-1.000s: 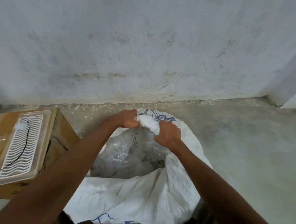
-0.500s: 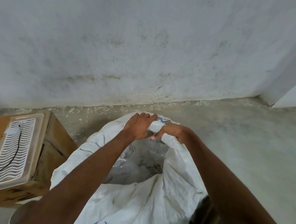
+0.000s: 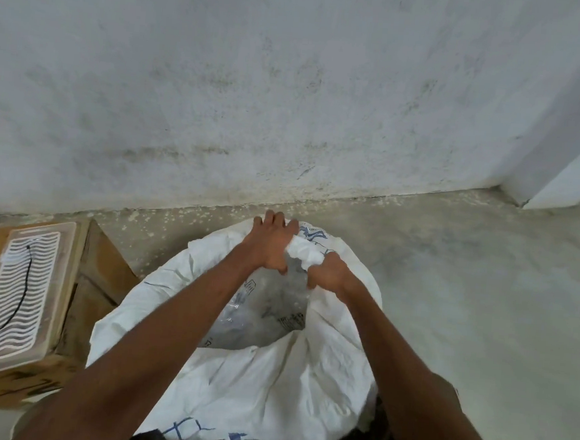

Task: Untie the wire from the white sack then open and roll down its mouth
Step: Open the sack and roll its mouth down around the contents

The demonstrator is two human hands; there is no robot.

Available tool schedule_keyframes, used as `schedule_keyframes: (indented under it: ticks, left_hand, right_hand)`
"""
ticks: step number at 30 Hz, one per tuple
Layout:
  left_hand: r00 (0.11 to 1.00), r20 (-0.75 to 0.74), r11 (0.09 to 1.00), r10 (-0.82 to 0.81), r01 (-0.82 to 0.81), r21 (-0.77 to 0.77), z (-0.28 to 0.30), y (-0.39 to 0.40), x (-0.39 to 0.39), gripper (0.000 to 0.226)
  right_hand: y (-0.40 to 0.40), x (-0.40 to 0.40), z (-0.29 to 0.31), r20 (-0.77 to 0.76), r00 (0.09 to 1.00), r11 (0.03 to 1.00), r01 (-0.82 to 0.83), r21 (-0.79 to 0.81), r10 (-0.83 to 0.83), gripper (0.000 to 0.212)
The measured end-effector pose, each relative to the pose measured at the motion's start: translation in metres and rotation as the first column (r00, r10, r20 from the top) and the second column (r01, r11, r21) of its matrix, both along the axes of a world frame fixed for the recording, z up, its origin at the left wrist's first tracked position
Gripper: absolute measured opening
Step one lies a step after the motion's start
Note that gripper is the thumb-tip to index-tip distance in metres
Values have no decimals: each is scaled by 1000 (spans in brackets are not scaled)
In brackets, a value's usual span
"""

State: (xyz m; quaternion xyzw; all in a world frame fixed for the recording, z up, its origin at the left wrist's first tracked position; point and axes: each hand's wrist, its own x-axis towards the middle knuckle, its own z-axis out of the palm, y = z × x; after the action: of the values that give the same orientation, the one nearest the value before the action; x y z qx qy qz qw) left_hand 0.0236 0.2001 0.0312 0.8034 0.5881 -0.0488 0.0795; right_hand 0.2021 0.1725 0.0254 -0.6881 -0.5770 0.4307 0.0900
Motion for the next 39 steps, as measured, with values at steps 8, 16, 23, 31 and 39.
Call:
schedule_keyframes:
  ticks: [8,16,23,31,39]
  left_hand:
    - [993,-34,973,-109,114,199,0,-9,36,43]
    - [1000,-14,966,5,-9,-258,8,-1,64,62]
    - [957,54,937,-284,264,229,-2,-31,66,59]
    - [989,-77,988,-126,119,-94,17,-17,74,26]
    - [968,-12,929,-251,237,-285,31,-13,85,75]
  right_hand:
    - [2,21,26,-222,965,982,-164,-91,141,64]
    - [-62,22,-8,336,937,965,2,264,-94,49]
    - [-34,33,22,-296,947,984,81,-160,-126,46]
    - [-67,34,10,108,994,990,19,138,-34,88]
    - [-75,49,3,-333,877,937,344,-63,-345,32]
